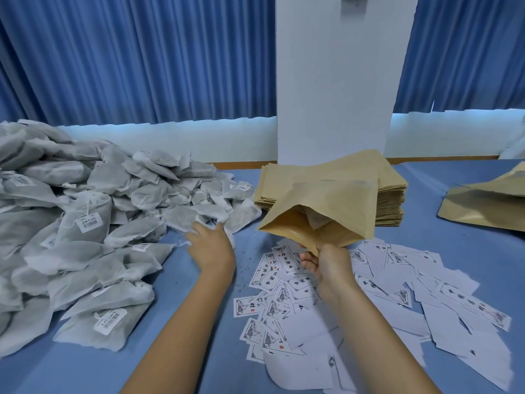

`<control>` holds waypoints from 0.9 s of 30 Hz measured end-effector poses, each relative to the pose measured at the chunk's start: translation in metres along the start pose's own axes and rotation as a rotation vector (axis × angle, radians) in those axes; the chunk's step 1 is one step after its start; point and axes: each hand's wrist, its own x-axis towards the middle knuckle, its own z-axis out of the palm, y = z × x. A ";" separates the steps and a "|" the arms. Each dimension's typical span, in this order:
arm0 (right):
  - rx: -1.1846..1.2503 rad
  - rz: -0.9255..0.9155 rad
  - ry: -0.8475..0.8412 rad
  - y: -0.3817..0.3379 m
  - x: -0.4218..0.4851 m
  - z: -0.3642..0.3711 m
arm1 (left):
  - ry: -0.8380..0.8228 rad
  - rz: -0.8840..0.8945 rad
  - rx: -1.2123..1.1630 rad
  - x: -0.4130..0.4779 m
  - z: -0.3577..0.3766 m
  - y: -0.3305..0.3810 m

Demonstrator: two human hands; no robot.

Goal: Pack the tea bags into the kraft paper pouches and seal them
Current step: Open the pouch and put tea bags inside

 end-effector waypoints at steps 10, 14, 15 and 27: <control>0.034 0.033 -0.010 -0.006 0.002 -0.002 | -0.221 0.274 -0.284 0.046 0.010 0.042; 0.051 0.030 -0.023 -0.006 0.003 -0.001 | -0.432 0.359 -0.147 0.062 0.001 0.045; 0.053 0.030 -0.026 -0.007 0.004 -0.001 | -0.429 0.368 -0.102 0.062 -0.001 0.045; 0.060 0.031 -0.023 -0.012 0.007 -0.009 | -0.473 0.426 -0.042 0.009 0.002 0.032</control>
